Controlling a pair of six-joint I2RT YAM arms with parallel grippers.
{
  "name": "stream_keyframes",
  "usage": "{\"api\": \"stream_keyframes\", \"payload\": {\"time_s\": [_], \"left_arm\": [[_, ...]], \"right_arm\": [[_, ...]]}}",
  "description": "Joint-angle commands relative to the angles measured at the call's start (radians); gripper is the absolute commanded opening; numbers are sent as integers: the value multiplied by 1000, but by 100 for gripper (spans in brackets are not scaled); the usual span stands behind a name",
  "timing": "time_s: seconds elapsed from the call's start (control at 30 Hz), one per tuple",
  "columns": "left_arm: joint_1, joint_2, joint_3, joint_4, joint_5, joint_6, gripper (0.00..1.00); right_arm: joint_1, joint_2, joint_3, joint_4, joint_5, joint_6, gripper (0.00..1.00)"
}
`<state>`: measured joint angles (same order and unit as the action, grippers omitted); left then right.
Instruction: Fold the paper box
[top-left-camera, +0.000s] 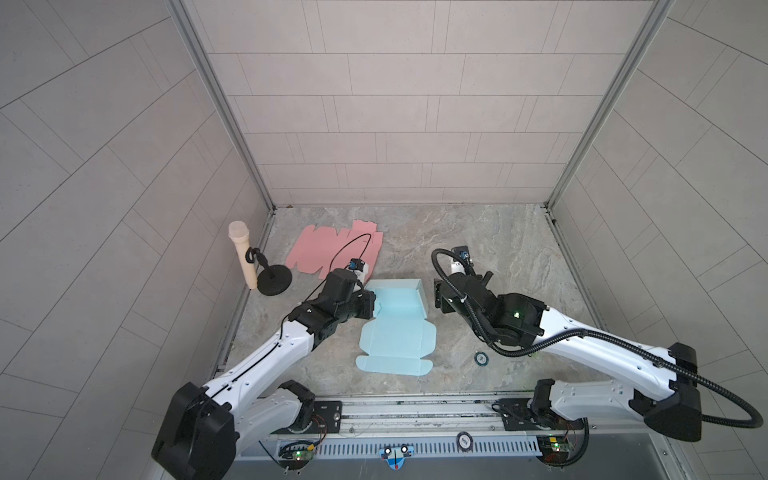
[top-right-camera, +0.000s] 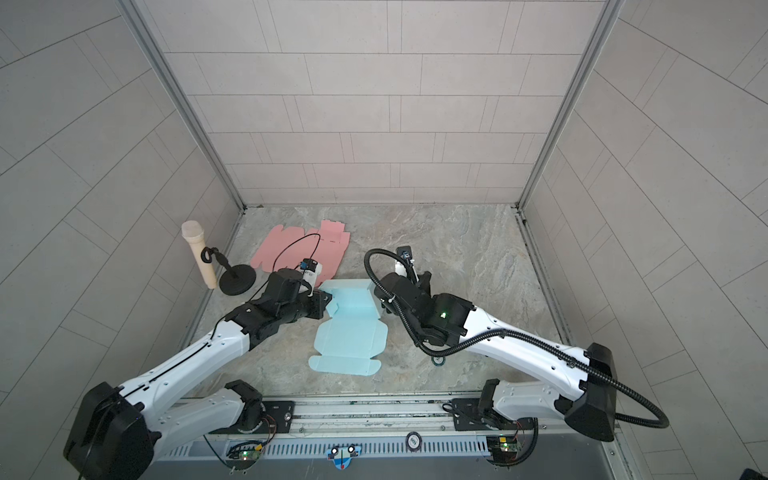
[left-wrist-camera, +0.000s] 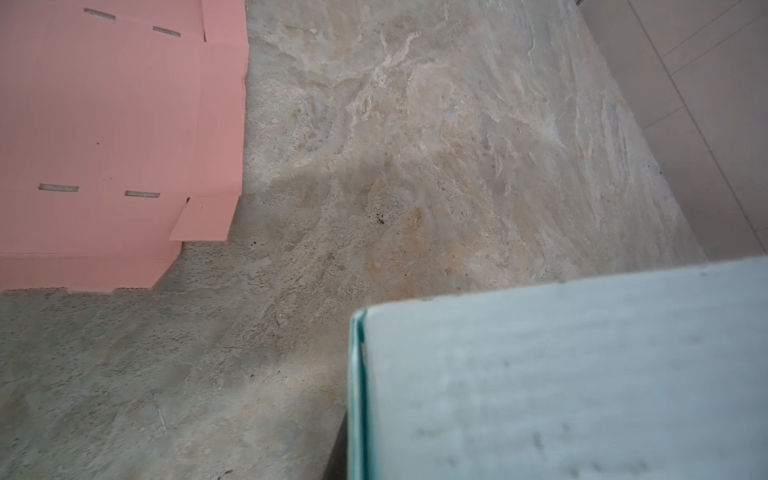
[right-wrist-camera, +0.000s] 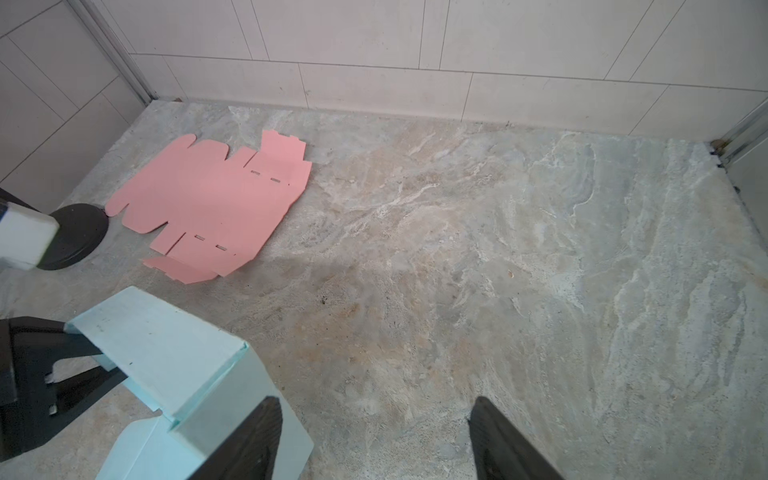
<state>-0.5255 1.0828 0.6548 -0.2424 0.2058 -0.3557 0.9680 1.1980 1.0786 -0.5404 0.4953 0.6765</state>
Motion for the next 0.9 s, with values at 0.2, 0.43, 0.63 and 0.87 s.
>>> {"api": "stream_keyframes", "payload": {"time_s": [0.2, 0.43, 0.63, 0.87], "left_arm": [[-112, 151, 144, -347, -145, 84, 2], [-170, 315, 223, -446, -217, 72, 3], [-214, 487, 319, -496, -315, 61, 3], [-218, 603, 355, -456, -336, 41, 9]], "right_arm": [[-216, -2, -150, 204, -325, -47, 73], [-344, -28, -243, 275, -431, -61, 73], [-426, -68, -295, 294, -494, -72, 72], [-500, -101, -317, 290, -531, -98, 71]]}}
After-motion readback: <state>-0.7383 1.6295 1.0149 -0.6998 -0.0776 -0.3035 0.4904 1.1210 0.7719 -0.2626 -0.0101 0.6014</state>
